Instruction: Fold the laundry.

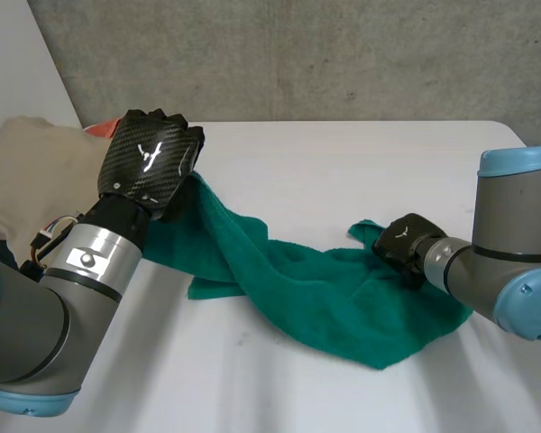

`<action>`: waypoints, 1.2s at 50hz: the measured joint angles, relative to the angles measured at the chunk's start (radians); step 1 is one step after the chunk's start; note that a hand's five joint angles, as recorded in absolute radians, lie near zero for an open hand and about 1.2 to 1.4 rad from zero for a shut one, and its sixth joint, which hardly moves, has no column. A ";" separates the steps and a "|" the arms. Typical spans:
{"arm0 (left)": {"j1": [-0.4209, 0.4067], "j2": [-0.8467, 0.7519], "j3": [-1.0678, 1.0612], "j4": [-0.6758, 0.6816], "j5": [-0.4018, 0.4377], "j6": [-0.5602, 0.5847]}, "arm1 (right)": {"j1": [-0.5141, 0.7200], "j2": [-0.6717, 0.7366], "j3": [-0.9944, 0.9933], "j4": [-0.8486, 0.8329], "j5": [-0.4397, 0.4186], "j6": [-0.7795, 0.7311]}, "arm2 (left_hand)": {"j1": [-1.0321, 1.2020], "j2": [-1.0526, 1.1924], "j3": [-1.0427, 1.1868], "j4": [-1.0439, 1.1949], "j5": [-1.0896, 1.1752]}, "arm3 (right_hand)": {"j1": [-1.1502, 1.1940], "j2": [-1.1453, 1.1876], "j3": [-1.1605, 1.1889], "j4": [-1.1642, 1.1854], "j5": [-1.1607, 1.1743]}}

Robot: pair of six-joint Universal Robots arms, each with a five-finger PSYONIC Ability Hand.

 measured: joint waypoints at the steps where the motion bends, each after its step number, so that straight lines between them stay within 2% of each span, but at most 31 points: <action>1: 0.001 0.000 -0.001 0.000 0.000 0.000 | 0.000 -0.002 0.005 -0.009 0.000 0.001 | 0.000 0.000 0.000 0.000 0.000 | 0.046 0.053 0.051 0.054 0.045; 7: 0.007 0.007 -0.004 -0.008 0.000 0.001 | -0.001 -0.037 0.031 -0.047 0.002 0.011 | 0.000 0.000 0.000 0.000 0.000 | 0.066 0.102 0.111 0.124 0.104; 13: 0.017 0.047 -0.002 -0.042 0.000 -0.001 | -0.011 -0.149 0.055 -0.029 0.007 0.031 | 0.000 0.000 0.000 0.000 0.000 | 0.066 0.102 0.111 0.126 0.104; 17: 0.038 0.095 -0.001 -0.075 0.003 -0.005 | -0.043 -0.255 0.070 0.045 0.002 0.037 | 0.000 0.000 0.000 0.000 0.000 | -0.308 -0.347 -0.327 -0.329 -0.329; 19: 0.047 0.109 -0.002 -0.086 0.005 -0.007 | -0.058 -0.291 0.081 0.090 -0.003 0.040 | 0.000 0.000 0.000 0.000 0.000 | -0.439 -0.480 -0.466 -0.471 -0.477; 22: 0.055 0.117 -0.006 -0.095 0.006 -0.009 | -0.072 -0.316 0.095 0.134 -0.008 0.051 | 0.000 0.000 0.000 0.000 0.000 | -0.481 -0.529 -0.518 -0.523 -0.539; 28: 0.054 0.101 -0.017 -0.099 0.005 -0.015 | -0.080 -0.322 0.129 0.136 -0.013 0.118 | 0.000 0.000 0.000 0.000 0.000 | -0.481 -0.529 -0.518 -0.524 -0.542; 39: 0.046 0.085 -0.020 -0.096 0.002 -0.018 | -0.079 -0.303 0.241 0.012 -0.026 0.180 | 0.000 0.000 0.000 0.000 0.000 | -0.481 -0.529 -0.518 -0.524 -0.542; 49: 0.047 0.084 -0.023 -0.097 0.002 -0.018 | -0.071 -0.171 0.260 -0.101 -0.043 0.181 | 0.000 0.000 0.000 0.000 0.000 | -0.481 -0.529 -0.518 -0.524 -0.540; 52: 0.050 0.084 -0.024 -0.097 0.002 -0.018 | -0.069 -0.127 0.250 -0.128 -0.040 0.180 | 0.000 0.000 0.000 0.000 0.000 | -0.356 -0.396 -0.386 -0.406 -0.398; 54: 0.052 0.084 -0.025 -0.097 0.002 -0.018 | -0.069 -0.107 0.242 -0.151 -0.035 0.180 | 0.000 0.000 0.000 0.000 0.000 | -0.019 -0.033 -0.050 -0.058 -0.056; 56: 0.054 0.084 -0.025 -0.097 0.002 -0.018 | -0.071 -0.100 0.237 -0.170 -0.031 0.183 | 0.000 0.000 0.000 0.000 0.000 | 0.098 0.088 0.084 0.079 0.077; 60: 0.057 0.085 -0.025 -0.097 0.000 -0.017 | -0.075 -0.126 0.237 -0.212 -0.017 0.200 | 0.000 0.000 0.000 0.000 0.000 | 0.101 0.106 0.117 0.124 0.094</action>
